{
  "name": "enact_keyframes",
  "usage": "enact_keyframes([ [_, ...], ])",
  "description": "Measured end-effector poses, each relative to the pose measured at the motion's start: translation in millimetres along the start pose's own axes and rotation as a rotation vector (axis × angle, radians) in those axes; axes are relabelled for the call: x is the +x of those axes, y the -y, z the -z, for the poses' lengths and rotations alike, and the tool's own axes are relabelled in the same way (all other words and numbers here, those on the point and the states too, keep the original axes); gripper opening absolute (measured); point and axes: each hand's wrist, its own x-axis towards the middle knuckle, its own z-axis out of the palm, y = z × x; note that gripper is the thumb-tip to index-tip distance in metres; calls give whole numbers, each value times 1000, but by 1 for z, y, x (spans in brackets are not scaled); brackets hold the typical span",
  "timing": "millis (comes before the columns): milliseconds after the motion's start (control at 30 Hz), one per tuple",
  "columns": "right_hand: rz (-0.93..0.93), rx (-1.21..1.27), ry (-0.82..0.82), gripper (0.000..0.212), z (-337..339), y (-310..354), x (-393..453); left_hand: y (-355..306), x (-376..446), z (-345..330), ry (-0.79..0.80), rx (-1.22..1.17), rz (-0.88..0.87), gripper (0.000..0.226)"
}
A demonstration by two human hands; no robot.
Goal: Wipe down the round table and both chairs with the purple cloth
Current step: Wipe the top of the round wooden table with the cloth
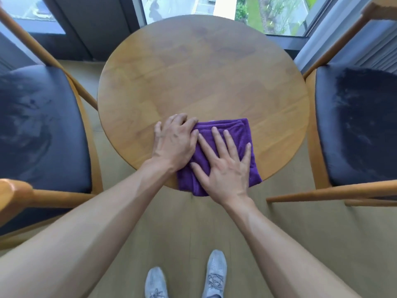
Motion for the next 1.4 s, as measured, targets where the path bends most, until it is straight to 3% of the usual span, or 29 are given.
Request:
enact_keyframes([
  [233, -281, -13, 42, 67, 11, -42, -11, 3, -24, 3, 29, -48, -140, 42],
  [400, -440, 3, 1, 66, 4, 11, -30, 14, -43, 8, 68, -121, -179, 40],
  [533, -381, 13, 9, 65, -5, 75, -35, 22, -50, 15, 44, -163, -99, 36],
  [700, -143, 73, 143, 76, -12, 127, -17, 50, -39, 32, -152, -36, 128, 30],
  [833, -62, 107, 153, 70, -6, 92, 2, 48, -28, 30, -142, -23, 75, 30],
  [1067, -197, 8, 105, 67, 6, -29, 47, -11, 5, 2, -55, 27, -79, 46],
  [1200, -332, -18, 112, 69, 14, -91, 75, -18, 23, -2, -1, 83, 4, 46],
  [1333, -359, -29, 84, 72, 9, -69, 91, 4, 36, 5, 49, 240, 178, 47],
  [1400, -267, -16, 87, 74, 7, -48, 92, 9, 41, 7, 64, 244, 261, 49],
])
